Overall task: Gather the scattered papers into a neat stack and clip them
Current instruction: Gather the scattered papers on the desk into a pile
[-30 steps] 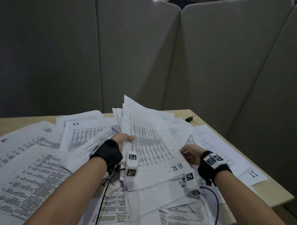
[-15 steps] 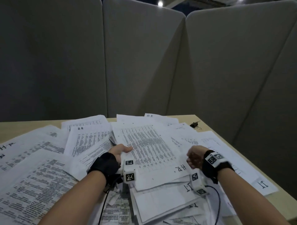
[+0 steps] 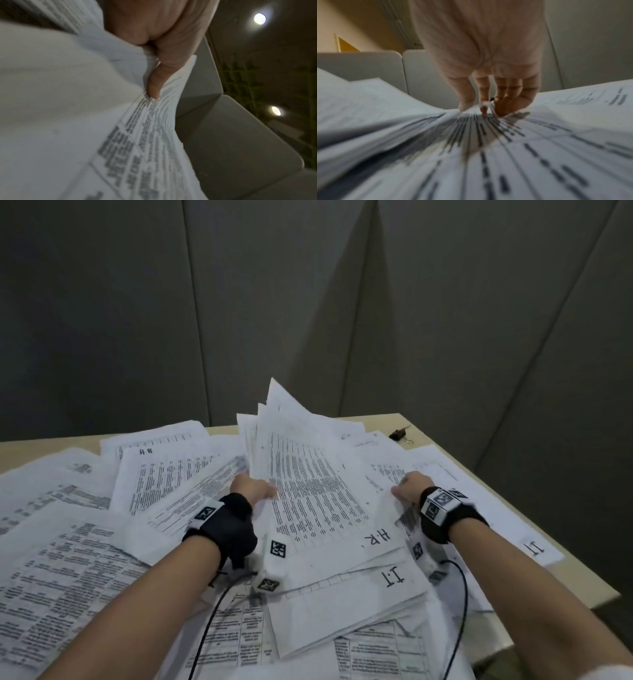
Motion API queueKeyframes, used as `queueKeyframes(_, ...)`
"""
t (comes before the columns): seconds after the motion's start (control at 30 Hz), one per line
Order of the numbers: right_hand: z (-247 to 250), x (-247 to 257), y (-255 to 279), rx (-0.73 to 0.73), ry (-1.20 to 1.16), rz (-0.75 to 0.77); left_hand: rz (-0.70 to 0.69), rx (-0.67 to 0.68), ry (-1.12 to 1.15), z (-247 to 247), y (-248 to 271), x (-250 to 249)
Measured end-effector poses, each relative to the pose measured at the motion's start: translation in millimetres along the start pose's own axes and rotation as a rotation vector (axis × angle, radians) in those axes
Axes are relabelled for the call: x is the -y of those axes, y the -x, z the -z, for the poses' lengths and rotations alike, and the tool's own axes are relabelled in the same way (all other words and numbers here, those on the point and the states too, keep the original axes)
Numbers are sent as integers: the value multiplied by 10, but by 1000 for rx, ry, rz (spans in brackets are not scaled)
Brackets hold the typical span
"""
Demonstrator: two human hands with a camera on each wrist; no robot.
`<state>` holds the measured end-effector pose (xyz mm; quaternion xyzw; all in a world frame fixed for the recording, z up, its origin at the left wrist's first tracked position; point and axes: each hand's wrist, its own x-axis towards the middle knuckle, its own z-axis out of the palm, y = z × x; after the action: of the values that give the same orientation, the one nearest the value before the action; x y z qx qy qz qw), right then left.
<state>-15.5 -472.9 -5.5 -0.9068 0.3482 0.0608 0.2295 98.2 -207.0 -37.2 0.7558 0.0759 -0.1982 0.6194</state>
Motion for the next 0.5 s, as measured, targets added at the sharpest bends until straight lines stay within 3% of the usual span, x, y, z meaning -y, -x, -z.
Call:
queueKeyframes(0.13, 96, 6, -81, 144, 13, -56, 175, 145, 248, 111, -19, -99)
queueKeyframes(0.3, 76, -201, -16, 442, 117, -36, 207, 206, 244, 208, -64, -199)
queueKeyframes(0.37, 42, -271, 111, 575, 20, -5, 210, 189, 142, 177, -88, -188)
queueKeyframes(0.4, 51, -279, 208, 570, -37, 45, 195, 165, 62, 131, -78, -186)
queueKeyframes(0.5, 76, -287, 311, 572, -428, -42, 108, 109, -203, -5, -16, -208)
